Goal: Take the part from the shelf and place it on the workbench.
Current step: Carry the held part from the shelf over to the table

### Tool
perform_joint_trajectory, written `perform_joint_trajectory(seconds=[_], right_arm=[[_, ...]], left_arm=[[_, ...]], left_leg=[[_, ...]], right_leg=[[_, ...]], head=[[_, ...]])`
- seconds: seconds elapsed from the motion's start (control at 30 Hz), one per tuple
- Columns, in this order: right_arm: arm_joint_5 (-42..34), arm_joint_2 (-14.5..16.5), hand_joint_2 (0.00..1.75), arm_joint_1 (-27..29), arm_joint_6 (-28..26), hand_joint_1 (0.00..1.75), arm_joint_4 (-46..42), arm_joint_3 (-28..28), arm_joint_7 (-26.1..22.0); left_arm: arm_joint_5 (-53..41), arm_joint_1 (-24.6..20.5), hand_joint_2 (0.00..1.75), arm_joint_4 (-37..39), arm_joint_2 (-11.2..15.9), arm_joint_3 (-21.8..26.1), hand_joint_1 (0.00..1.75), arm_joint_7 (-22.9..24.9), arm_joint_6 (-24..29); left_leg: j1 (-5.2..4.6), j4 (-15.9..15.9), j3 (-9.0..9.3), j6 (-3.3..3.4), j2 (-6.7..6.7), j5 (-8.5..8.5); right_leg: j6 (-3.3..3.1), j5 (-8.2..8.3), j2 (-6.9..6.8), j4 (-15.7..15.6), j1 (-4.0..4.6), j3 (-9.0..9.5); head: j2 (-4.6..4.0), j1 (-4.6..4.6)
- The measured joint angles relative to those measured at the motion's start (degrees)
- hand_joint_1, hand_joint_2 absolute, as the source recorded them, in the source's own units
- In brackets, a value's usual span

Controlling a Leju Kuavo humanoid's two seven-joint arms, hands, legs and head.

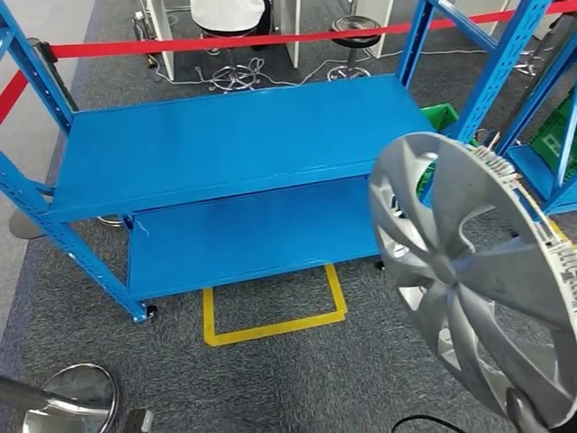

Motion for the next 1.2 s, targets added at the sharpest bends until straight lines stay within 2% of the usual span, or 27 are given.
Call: perform_joint_trajectory(seconds=[0.07, 0.1, 0.13, 0.17, 0.2, 0.23, 0.3, 0.37, 0.4, 0.43, 0.47, 0.5, 0.57, 0.6, 0.63, 0.67, 0.7, 0.77, 0.8, 0.87, 0.9, 0.93, 1.0, 1.07, 1.13, 1.17, 1.2], right_arm=[[1.2, 0.7, 1.75, -1.6, -3.0, 1.75, 1.8, 0.1, -1.7], [1.9, 0.9, 1.75, -2.2, -5.3, 1.75, 3.1, 0.4, -3.1], [2.8, 1.2, 1.75, -2.7, -7.8, 1.75, 4.5, 0.7, -4.7], [3.6, 1.4, 1.75, -3.0, -10.3, 1.75, 5.8, 1.1, -6.5], [4.3, 1.6, 1.75, -3.3, -12.5, 1.75, 7.0, 1.6, -8.2], [4.6, 1.8, 1.75, -3.5, -14.1, 1.75, 7.8, 2.2, -9.3], [4.7, 2.2, 1.75, -4.3, -16.2, 1.75, 8.9, 3.8, -10.5], [4.8, 2.5, 1.75, -4.9, -17.6, 1.75, 9.8, 5.7, -10.9], [4.8, 2.6, 1.75, -4.9, -17.9, 1.75, 10.2, 6.5, -11.0], [4.7, 2.6, 1.75, -4.9, -18.2, 1.75, 10.5, 7.1, -11.0], [4.6, 2.7, 1.75, -4.9, -18.6, 1.75, 10.9, 7.6, -11.0], [4.4, 2.7, 1.75, -4.9, -19.0, 1.75, 11.2, 8.1, -11.0], [3.2, 2.6, 1.75, -5.2, -20.2, 1.75, 12.0, 9.3, -11.0], [1.7, 2.6, 1.75, -5.4, -20.6, 1.75, 12.5, 9.8, -10.8], [-0.5, 2.5, 1.75, -5.7, -20.8, 1.75, 13.1, 10.2, -10.4], [-3.5, 2.4, 1.75, -6.2, -20.6, 1.75, 13.8, 10.4, -9.6], [-7.3, 2.2, 1.75, -6.8, -20.2, 1.75, 14.6, 10.5, -8.4], [-14.4, 1.6, 1.75, -8.5, -19.7, 1.75, 16.1, 10.1, -5.5], [-17.0, 1.2, 1.75, -9.4, -20.0, 1.75, 16.8, 9.7, -4.1], [-19.4, 0.4, 1.75, -10.7, -20.9, 1.75, 18.0, 8.3, -2.3], [-19.8, 0.0, 1.75, -11.1, -21.2, 1.75, 18.5, 7.5, -1.6], [-19.9, -0.2, 1.75, -11.1, -21.4, 1.75, 18.9, 6.8, -1.0], [-18.8, -0.7, 1.75, -11.3, -21.7, 1.75, 19.5, 5.8, 0.4], [-16.2, -1.2, 1.75, -11.7, -22.5, 1.75, 20.2, 5.6, 1.3], [-14.0, -1.7, 1.75, -11.3, -23.5, 1.75, 20.6, 5.4, 1.5], [-13.3, -1.8, 1.75, -10.7, -23.7, 1.75, 20.4, 5.1, 1.5], [-13.0, -1.9, 1.75, -10.0, -23.7, 1.75, 20.0, 4.6, 1.6]], left_arm=[[0.8, -0.3, 1.75, 0.0, 0.3, 0.0, 0.0, -1.0, 0.4], [1.2, -0.5, 1.75, 0.0, 0.5, 0.0, 0.0, -1.6, 0.5], [1.4, -0.6, 1.75, 0.0, 0.6, 0.0, 0.0, -2.2, 0.5], [1.5, -0.7, 1.75, 0.0, 0.8, 0.0, 0.0, -2.6, 0.6], [1.5, -0.8, 1.75, 0.0, 1.0, -0.1, 0.0, -2.8, 0.8], [1.4, -0.9, 1.75, 0.0, 1.2, -0.2, 0.0, -2.6, 1.0], [1.1, -0.8, 1.75, 0.0, 1.8, -0.5, 0.0, -1.9, 1.4], [1.0, -0.9, 1.75, 0.1, 2.4, -0.7, 0.0, -1.3, 1.5], [0.9, -1.0, 1.75, 0.1, 2.6, -0.8, 0.0, -1.2, 1.6], [0.9, -1.1, 1.75, 0.1, 2.8, -0.8, 0.0, -1.2, 1.6], [0.9, -1.1, 1.75, 0.1, 2.9, -0.9, 0.0, -1.1, 1.6], [1.0, -1.1, 1.75, 0.1, 3.0, -1.0, 0.0, -1.1, 1.8], [1.6, -0.9, 1.75, 0.2, 3.1, -1.2, 0.0, -0.8, 2.2], [2.3, -0.8, 1.75, 0.2, 3.2, -1.3, 0.0, -0.7, 2.5], [2.9, -0.7, 1.75, 0.2, 3.2, -1.3, 0.0, -0.9, 2.7], [3.6, -0.7, 1.75, 0.2, 3.2, -1.3, 0.0, -1.3, 2.7], [4.1, -0.8, 1.75, 0.2, 3.2, -1.3, 0.0, -2.0, 2.5], [4.6, -1.1, 1.75, 0.2, 2.9, -1.3, 0.0, -3.7, 1.6], [4.7, -1.2, 1.75, 0.2, 2.6, -1.4, 0.0, -4.4, 1.1], [4.7, -1.5, 1.75, 0.2, 1.7, -1.6, 0.0, -4.9, 0.4], [4.7, -1.6, 1.75, 0.2, 1.2, -1.7, 0.0, -4.4, 0.4], [4.7, -1.7, 1.75, 0.2, 0.6, -1.9, 0.0, -3.4, 0.6], [4.8, -1.7, 1.75, 0.3, -0.5, -2.2, 0.0, 0.7, 1.4], [4.7, -1.3, 1.75, 0.3, -1.5, -2.8, 0.0, 6.5, 2.6], [4.5, -0.8, 1.75, 0.3, -2.3, -3.6, 0.0, 10.5, 3.4], [4.3, -0.5, 1.75, 0.3, -2.6, -4.0, 0.0, 11.3, 3.5], [4.0, -0.3, 1.75, 0.3, -2.8, -4.5, 0.0, 11.5, 3.4]], left_leg=[[-0.21, 0.0, -1.36, 0.4, 1.2, 1.12], [-0.32, 0.1, -2.07, 0.45, 1.8, 1.7], [-0.44, 0.1, -2.76, 0.47, 2.4, 2.29], [-0.59, 0.1, -3.45, 0.45, 2.99, 2.85], [-0.74, 0.1, -4.08, 0.38, 3.55, 3.38], [-0.9, 0.2, -4.53, 0.25, 4.07, 3.83], [-1.29, 0.4, -5.07, -0.18, 5.22, 4.46], [-1.46, 0.6, -5.2, -0.64, 6.6, 4.93], [-1.44, 0.7, -5.24, -0.88, 7.28, 5.1], [-1.31, 1.0, -5.4, -1.21, 7.06, 4.88], [-1.15, 2.1, -5.9, -1.61, 5.92, 3.85], [-0.99, 4.3, -6.88, -2.01, 4.31, 2.06], [-0.69, 12.0, -10.11, -2.55, 1.23, -2.72], [-0.64, 15.7, -11.6, -2.65, 0.73, -4.28], [-0.62, 17.9, -12.37, -2.68, 0.53, -4.74], [-0.6, 17.9, -12.12, -2.63, 0.4, -3.97], [-0.56, 15.6, -10.76, -2.55, 0.18, -2.24], [-0.31, 7.7, -6.18, -2.33, -1.68, 1.46], [-0.14, 4.3, -4.33, -2.2, -2.8, 2.41], [0.01, 1.6, -3.02, -1.86, -3.91, 2.4], [0.09, 1.4, -3.23, -1.56, -3.45, 2.29], [0.14, 1.4, -3.4, -1.23, -2.79, 2.26], [0.25, 1.3, -3.55, -0.48, -1.38, 2.42], [0.11, 1.3, -3.62, -0.01, 0.12, 2.44], [-0.02, 1.4, -3.66, 0.13, 1.62, 2.4], [-0.03, 1.4, -3.65, 0.14, 2.27, 2.35], [-0.03, 1.4, -3.6, 0.1, 2.82, 2.27]], right_leg=[[0.38, -5.54, -0.63, 7.2, 0.03, -1.77], [0.51, -6.81, -0.75, 10.9, 0.03, -2.35], [0.53, -6.6, -0.82, 13.4, 0.03, -2.35], [0.46, -5.29, -0.94, 14.0, 0.04, -1.42], [0.24, -3.65, -1.3, 12.4, 0.08, 0.58], [-0.06, -2.6, -2.28, 8.8, 0.2, 3.6], [-0.79, -3.46, -4.7, -0.1, 0.69, 9.98], [-1.49, -4.97, -5.32, -4.5, 1.09, 12.26], [-1.91, -4.92, -4.72, -4.8, 1.1, 11.92], [-2.29, -4.65, -4.12, -4.8, 1.04, 11.48], [-2.72, -4.3, -3.53, -4.8, 0.95, 11.19], [-3.12, -3.84, -2.97, -4.9, 0.83, 10.83], [-3.59, -2.91, -1.65, -4.8, 0.75, 9.83], [-3.65, -2.49, -0.85, -4.7, 0.76, 9.25], [-3.62, -2.14, 0.01, -4.7, 0.77, 8.76], [-3.51, -1.87, 0.88, -4.6, 0.76, 8.39], [-3.35, -1.67, 1.73, -4.5, 0.73, 8.13], [-2.95, -1.41, 3.3, -4.2, 0.66, 7.71], [-2.7, -1.3, 4.0, -4.0, 0.67, 7.42], [-2.1, -0.99, 5.22, -3.5, 0.7, 6.59], [-1.74, -0.81, 5.82, -3.4, 0.64, 6.19], [-1.42, -0.83, 5.86, -3.2, 0.63, 5.76], [-0.78, -2.57, 3.67, -0.5, 0.74, 4.12], [-0.24, -6.34, 0.46, 6.8, 0.76, 0.79], [0.09, -8.7, -0.68, 13.4, 0.58, -2.08], [0.18, -8.4, -0.89, 14.0, 0.5, -2.19], [0.21, -6.97, -1.19, 11.9, 0.42, -0.99]], head=[[-0.01, 0.26], [-0.01, 0.33], [-0.01, 0.4], [-0.01, 0.47], [-0.01, 0.5], [-0.01, 0.53], [-0.01, 0.49], [-0.01, 0.43], [-0.01, 0.41], [-0.01, 0.42], [-0.01, 0.37], [-0.01, 0.34], [-0.01, 0.26], [-0.01, 0.26], [-0.01, 0.26], [-0.01, 0.26], [-0.01, 0.26], [-0.01, 0.26], [-0.01, 0.28], [-0.01, 0.28], [-0.01, 0.28], [-0.01, 0.28], [-0.01, 0.63], [-0.01, 0.99], [-0.01, 1.03], [-0.01, 1.05], [-0.01, 1.05]])
